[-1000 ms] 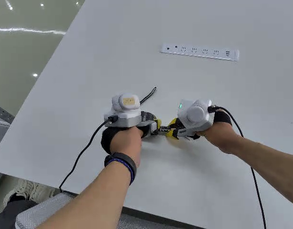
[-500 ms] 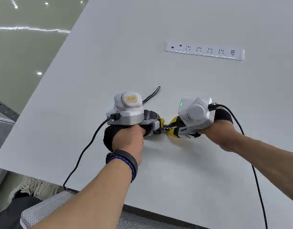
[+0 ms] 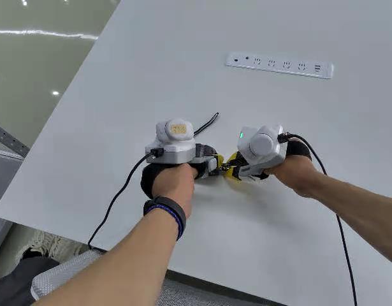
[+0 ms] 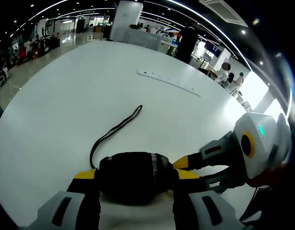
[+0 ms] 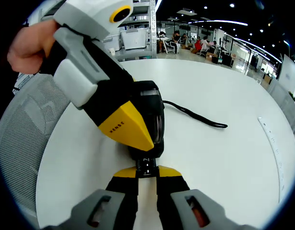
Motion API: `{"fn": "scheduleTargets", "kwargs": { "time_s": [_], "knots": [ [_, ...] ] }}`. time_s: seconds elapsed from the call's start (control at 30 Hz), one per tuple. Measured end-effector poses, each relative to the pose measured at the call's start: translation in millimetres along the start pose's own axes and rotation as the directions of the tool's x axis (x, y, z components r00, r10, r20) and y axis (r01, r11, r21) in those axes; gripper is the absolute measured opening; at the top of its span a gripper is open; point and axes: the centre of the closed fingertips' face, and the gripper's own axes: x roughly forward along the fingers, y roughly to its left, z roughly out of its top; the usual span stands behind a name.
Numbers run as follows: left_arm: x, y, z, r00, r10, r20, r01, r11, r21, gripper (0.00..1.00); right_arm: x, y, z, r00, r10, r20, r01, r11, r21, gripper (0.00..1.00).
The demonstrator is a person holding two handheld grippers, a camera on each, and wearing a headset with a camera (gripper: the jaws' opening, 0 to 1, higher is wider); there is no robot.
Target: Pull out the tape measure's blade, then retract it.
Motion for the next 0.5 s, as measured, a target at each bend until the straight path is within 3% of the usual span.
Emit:
{"fn": "scheduleTargets", "kwargs": {
  "time_s": [0.5],
  "knots": [
    [-0.6,1.6,1.1,1.0000,-0.001,0.000,0.001,1.000,-0.008,0.58,6.8,-1.3,4.8,0.9998,0.006,-0.017,-0.006,1.000,-0.023,0.13]
  ]
}}
